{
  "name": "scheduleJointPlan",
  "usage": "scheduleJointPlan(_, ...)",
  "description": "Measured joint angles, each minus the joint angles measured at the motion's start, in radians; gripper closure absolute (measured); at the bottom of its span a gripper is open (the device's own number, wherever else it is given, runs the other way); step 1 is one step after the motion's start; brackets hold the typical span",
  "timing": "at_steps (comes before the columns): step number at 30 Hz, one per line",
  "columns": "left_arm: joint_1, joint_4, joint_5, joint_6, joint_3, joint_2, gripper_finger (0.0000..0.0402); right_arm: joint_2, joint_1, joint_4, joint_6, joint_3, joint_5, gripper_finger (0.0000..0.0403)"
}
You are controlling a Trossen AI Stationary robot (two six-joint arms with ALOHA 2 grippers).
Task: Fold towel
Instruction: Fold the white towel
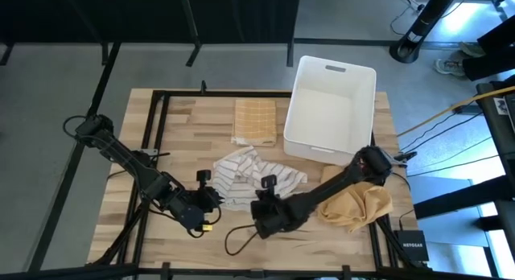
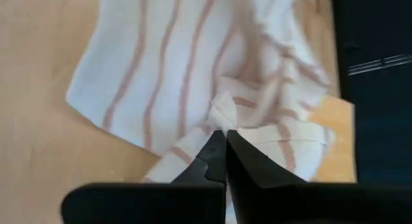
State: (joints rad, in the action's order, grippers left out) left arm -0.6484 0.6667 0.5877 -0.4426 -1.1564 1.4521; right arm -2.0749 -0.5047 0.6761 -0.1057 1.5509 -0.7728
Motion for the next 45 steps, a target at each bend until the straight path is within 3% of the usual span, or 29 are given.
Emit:
scheduleJointPlan(10,-0.023,0.021,-0.001,-0.035,-0.001,-0.015,0.0385,0.232,-0.128,0.021,-0.025,0.001,-0.097,0.0401)
scheduleJointPlan(16,-0.096,0.178,0.019,-0.138,-0.103,-0.086,0.0385,0.400,-0.221,0.048,-0.017,0.001,-0.240,0.0401)
scheduleJointPlan(20,-0.145,0.244,0.152,-0.114,-0.196,-0.138,0.0385,0.502,-0.248,0.029,0.014,0.001,-0.304,0.0402)
scheduleJointPlan(24,-0.190,0.230,0.349,-0.035,-0.263,-0.201,0.0385,0.589,-0.249,-0.011,0.074,0.001,-0.336,0.0402)
scheduleJointPlan(32,-0.209,0.189,0.754,0.118,-0.291,-0.313,0.0385,0.712,-0.240,-0.165,0.306,0.001,-0.437,0.0402)
scheduleJointPlan(37,-0.210,-0.049,0.874,0.393,-0.291,-0.372,0.0385,0.773,-0.240,-0.312,0.444,0.002,-0.455,0.0402)
scheduleJointPlan(42,-0.209,-0.456,0.879,0.798,-0.291,-0.420,0.0385,0.814,-0.227,-0.489,0.607,0.002,-0.445,0.0402)
scheduleJointPlan(45,-0.221,-0.647,0.838,0.963,-0.291,-0.435,0.0385,0.830,-0.228,-0.538,0.638,0.002,-0.411,0.0402)
